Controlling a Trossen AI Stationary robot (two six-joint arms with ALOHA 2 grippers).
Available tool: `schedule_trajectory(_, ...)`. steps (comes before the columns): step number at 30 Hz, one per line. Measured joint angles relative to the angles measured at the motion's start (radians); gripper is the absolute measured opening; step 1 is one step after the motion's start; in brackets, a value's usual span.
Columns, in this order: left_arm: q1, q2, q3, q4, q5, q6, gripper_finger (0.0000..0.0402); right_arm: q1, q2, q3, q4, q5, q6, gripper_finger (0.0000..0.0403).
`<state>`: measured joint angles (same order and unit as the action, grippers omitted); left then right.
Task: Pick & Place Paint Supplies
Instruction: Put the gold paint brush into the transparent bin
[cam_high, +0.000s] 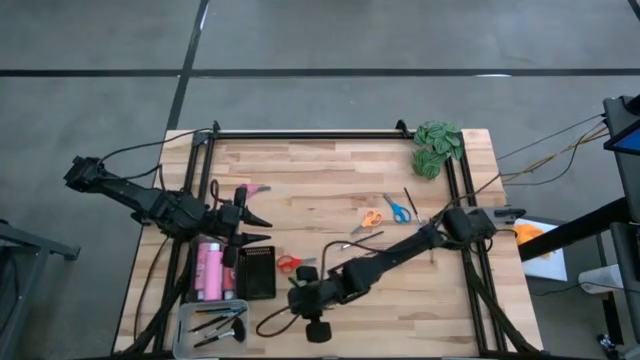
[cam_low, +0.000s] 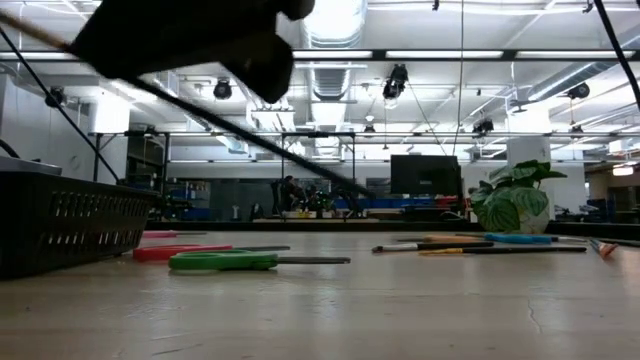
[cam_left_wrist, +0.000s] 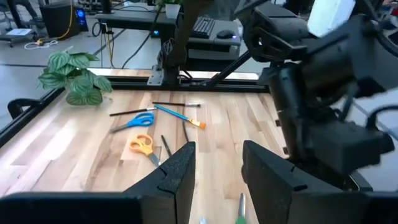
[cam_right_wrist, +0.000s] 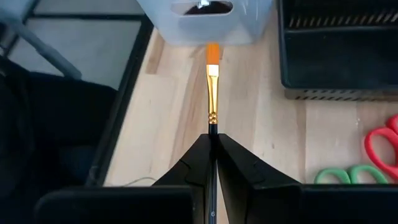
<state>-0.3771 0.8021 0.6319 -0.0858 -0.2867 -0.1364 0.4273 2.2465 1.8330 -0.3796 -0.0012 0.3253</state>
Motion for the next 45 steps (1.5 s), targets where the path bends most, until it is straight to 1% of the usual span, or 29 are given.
schedule_trajectory(5, 0.000, 0.000, 0.000, -0.002, 0.000, 0.000, 0.0134, -0.009, 0.109, 0.180, -0.145, -0.007, -0.029, 0.0019)
schedule_trajectory(9, 0.000, 0.000, 0.000, -0.002, 0.000, 0.000, 0.0134, -0.017, 0.192, 0.323, -0.249, -0.075, -0.041, 0.0019)
schedule_trajectory(11, 0.000, 0.000, 0.000, -0.005, 0.000, 0.000, 0.0134, -0.018, 0.228, 0.389, -0.301, -0.089, -0.042, 0.0019)
schedule_trajectory(15, 0.000, 0.000, 0.000, -0.012, 0.000, 0.000, 0.0134, -0.021, 0.291, 0.494, -0.370, -0.129, -0.063, 0.0019)
schedule_trajectory(17, -0.001, 0.000, 0.000, -0.016, 0.000, 0.000, 0.0134, -0.024, 0.313, 0.520, -0.374, -0.152, -0.073, 0.0019)
schedule_trajectory(24, -0.001, 0.000, 0.000, -0.021, 0.000, -0.003, 0.0134, -0.046, 0.324, 0.515, -0.379, -0.208, -0.067, 0.0019)
schedule_trajectory(35, -0.001, 0.000, 0.000, -0.021, 0.000, -0.003, 0.0134, -0.055, 0.324, 0.489, -0.381, -0.213, -0.048, 0.0019)
schedule_trajectory(45, -0.001, 0.000, 0.000, -0.021, 0.000, -0.003, 0.0134, -0.056, 0.324, 0.412, -0.288, -0.291, -0.007, 0.0019)
